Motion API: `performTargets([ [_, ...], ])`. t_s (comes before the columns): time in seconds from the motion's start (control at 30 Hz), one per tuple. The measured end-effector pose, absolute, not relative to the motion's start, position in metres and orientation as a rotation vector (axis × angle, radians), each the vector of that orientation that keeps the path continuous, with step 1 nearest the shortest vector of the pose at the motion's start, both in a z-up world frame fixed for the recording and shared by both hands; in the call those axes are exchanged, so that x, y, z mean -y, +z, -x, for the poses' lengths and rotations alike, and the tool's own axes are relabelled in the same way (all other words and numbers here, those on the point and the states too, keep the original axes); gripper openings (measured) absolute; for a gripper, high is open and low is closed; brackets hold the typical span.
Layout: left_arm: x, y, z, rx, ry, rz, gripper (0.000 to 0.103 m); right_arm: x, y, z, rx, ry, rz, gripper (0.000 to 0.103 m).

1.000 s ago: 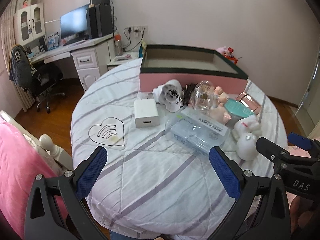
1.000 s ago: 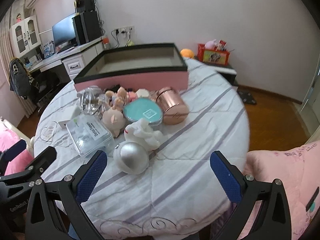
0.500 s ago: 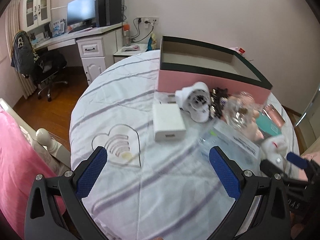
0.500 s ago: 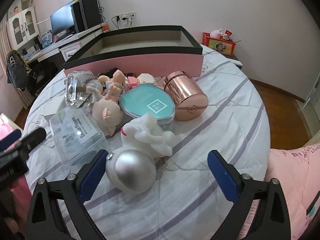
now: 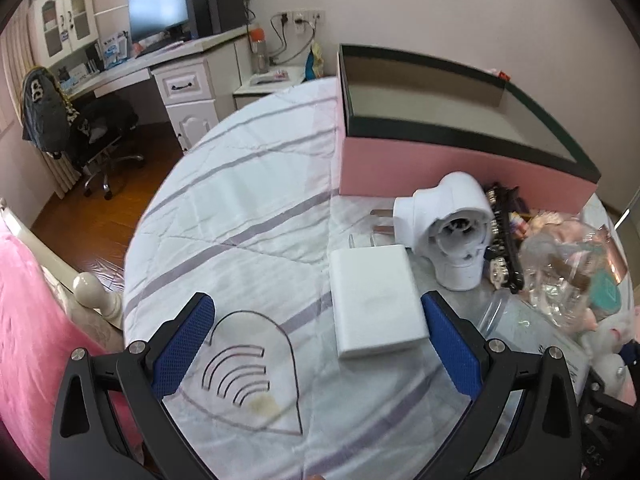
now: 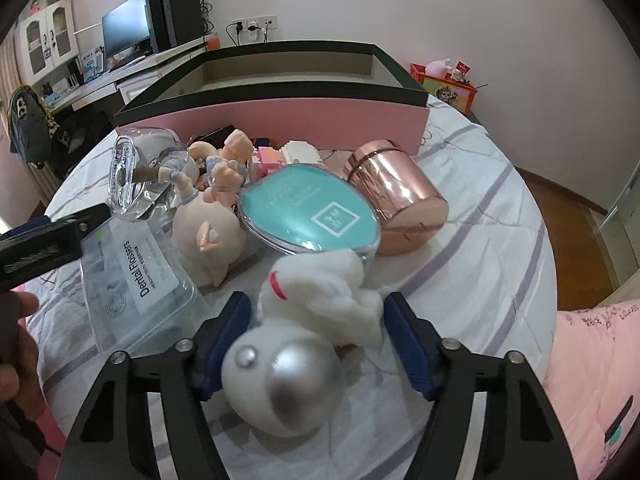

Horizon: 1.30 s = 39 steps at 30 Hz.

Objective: Organize rigid objects
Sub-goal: 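Grasp the white charger with the left tool while the right tool grasps the white rabbit figure, then carry the charger and rabbit into the pink box and open both tools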

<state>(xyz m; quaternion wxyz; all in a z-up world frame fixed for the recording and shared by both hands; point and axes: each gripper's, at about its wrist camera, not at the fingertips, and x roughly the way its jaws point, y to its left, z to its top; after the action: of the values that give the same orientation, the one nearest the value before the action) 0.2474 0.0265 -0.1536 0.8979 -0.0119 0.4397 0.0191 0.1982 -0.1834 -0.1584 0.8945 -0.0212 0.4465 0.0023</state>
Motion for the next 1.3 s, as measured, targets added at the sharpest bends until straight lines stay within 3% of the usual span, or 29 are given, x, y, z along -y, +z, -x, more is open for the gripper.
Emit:
performTargets([
  [0.1,-0.03,-0.157,-0.253,-0.928,0.008,0.057,0.102,0.183,-0.159,-0.201,-0.923,0.007,0.051,0.064],
  [0.2,-0.03,-0.156,-0.254,-0.923,-0.021,0.067,0.084,0.185,-0.159,-0.201,-0.917,0.016,0.044,0.063],
  [0.23,-0.029,-0.156,-0.255,-0.925,-0.018,0.055,0.068,0.186,-0.158,-0.2,-0.916,0.021,0.041,0.063],
  [0.27,-0.026,-0.156,-0.255,-0.922,-0.014,0.032,0.062,0.187,-0.158,-0.2,-0.917,0.024,0.038,0.063],
  [0.43,-0.025,-0.153,-0.255,-0.92,-0.039,0.032,0.041,0.19,-0.157,-0.199,-0.92,0.032,0.026,0.063],
  [1.3,-0.028,-0.114,-0.195,-0.845,-0.069,0.043,0.04,0.197,-0.117,-0.17,-0.839,0.098,-0.026,0.058],
])
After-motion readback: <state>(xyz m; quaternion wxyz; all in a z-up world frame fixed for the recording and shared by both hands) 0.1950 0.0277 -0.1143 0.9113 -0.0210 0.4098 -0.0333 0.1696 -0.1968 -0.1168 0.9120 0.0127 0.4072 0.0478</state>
